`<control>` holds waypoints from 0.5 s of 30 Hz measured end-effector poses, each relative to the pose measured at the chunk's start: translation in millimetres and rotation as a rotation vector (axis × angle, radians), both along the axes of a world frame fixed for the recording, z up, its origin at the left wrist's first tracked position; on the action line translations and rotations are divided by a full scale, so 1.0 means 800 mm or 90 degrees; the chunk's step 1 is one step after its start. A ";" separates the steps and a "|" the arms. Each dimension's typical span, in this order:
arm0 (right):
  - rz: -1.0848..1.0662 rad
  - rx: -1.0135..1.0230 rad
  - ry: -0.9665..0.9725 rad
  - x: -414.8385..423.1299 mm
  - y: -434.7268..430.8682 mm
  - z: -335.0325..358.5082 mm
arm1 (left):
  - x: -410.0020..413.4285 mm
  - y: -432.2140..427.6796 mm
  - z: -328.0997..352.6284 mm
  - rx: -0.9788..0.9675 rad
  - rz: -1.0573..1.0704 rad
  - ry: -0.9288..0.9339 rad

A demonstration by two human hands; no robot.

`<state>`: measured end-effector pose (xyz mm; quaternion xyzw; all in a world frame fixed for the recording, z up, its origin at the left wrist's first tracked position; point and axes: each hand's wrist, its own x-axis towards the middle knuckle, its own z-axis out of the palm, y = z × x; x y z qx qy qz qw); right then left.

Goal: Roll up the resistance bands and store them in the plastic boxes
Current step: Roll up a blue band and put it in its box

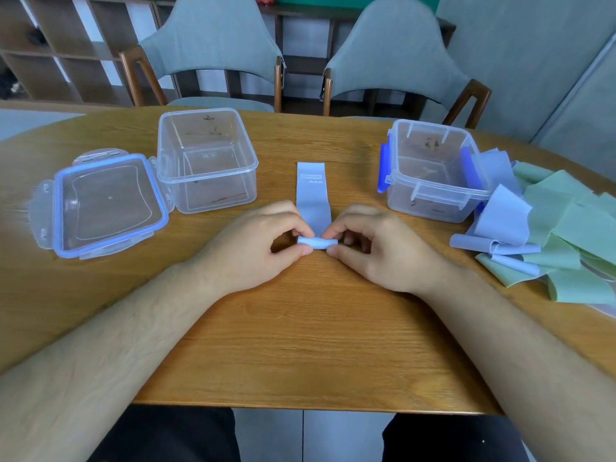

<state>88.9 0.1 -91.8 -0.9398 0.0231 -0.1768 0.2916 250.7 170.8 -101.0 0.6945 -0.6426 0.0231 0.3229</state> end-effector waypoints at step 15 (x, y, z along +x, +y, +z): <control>-0.025 0.022 0.002 0.002 0.001 -0.002 | 0.001 0.000 -0.003 0.000 -0.014 0.006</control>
